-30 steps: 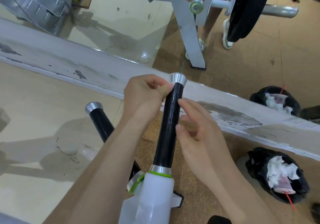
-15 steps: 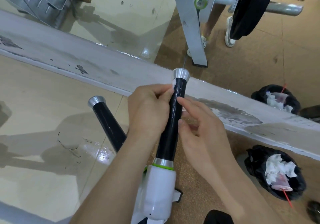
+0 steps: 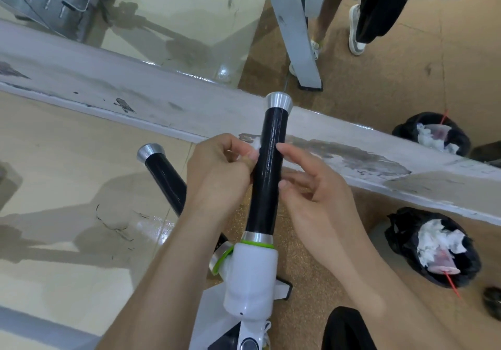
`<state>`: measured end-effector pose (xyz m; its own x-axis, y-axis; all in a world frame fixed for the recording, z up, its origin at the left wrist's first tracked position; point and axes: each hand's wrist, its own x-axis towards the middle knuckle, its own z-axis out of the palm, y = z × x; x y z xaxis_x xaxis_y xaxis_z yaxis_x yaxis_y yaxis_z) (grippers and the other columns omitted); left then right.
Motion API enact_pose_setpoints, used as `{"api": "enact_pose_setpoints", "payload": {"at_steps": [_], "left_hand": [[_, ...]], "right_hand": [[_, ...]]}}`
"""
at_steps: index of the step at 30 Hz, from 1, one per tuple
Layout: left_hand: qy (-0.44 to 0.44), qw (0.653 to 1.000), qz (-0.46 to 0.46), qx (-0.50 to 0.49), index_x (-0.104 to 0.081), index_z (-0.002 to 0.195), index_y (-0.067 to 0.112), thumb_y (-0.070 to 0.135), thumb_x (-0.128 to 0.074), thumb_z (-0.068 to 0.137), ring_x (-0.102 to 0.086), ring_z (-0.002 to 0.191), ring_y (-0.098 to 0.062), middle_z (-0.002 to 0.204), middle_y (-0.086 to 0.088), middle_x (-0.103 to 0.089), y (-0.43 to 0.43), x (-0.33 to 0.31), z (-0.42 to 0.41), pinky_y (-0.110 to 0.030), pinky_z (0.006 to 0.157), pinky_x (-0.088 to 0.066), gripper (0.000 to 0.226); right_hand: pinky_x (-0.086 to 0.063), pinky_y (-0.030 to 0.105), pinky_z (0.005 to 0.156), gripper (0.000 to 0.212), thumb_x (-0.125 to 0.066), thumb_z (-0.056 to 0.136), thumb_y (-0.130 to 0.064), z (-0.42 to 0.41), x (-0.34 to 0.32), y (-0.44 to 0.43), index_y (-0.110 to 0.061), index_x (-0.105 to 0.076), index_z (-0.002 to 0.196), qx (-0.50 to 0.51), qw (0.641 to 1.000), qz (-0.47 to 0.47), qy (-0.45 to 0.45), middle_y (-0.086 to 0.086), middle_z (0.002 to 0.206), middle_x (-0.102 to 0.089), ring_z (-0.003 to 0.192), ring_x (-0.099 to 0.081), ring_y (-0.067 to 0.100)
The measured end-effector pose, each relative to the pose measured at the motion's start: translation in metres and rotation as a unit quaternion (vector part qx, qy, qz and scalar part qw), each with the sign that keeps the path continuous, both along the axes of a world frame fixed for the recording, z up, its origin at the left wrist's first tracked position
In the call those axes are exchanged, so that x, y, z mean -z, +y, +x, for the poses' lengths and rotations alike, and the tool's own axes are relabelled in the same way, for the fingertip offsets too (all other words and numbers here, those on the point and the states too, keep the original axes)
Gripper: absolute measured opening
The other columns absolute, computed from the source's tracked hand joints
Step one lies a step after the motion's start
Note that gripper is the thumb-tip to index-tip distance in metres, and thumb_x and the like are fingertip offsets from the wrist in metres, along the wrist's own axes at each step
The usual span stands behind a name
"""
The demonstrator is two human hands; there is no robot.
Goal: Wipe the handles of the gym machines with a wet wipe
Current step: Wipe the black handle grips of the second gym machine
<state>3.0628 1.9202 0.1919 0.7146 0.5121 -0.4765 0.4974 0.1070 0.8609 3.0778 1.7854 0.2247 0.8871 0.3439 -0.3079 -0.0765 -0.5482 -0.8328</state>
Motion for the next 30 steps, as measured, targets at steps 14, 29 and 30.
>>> {"api": "enact_pose_setpoints", "payload": {"at_steps": [14,29,30], "left_hand": [[0.010,0.991,0.104,0.080,-0.063,0.070,0.031,0.021,-0.064,0.088,-0.071,0.078,-0.015,0.076,0.005,-0.073,-0.002,-0.011,-0.012,-0.040,0.079,-0.057,0.020],[0.042,0.979,0.188,0.072,-0.055,0.096,0.036,0.041,-0.068,0.082,-0.059,0.077,0.006,0.071,0.020,-0.065,-0.003,-0.028,-0.028,-0.013,0.064,-0.042,0.020],[0.045,0.978,0.184,0.090,-0.059,0.095,0.037,0.042,-0.067,0.083,-0.059,0.078,0.008,0.075,0.022,-0.066,-0.005,-0.030,-0.033,-0.009,0.064,-0.040,0.015]], "right_hand": [[-0.041,0.026,0.096,0.043,-0.049,0.091,-0.009,0.038,-0.022,0.016,-0.026,-0.053,0.131,-0.211,0.939,-0.150,-0.226,-0.008,0.127,-0.058,0.116,-0.049,0.012],[-0.040,0.021,0.070,0.029,-0.065,0.088,-0.020,0.095,-0.035,0.075,-0.032,-0.067,0.114,-0.453,0.804,-0.343,-0.178,-0.010,0.104,-0.065,0.092,-0.055,0.009],[-0.037,0.023,0.071,0.026,-0.061,0.090,-0.017,0.097,-0.035,0.074,-0.031,-0.069,0.110,-0.426,0.804,-0.349,-0.225,-0.010,0.099,-0.063,0.094,-0.052,0.009]]}}
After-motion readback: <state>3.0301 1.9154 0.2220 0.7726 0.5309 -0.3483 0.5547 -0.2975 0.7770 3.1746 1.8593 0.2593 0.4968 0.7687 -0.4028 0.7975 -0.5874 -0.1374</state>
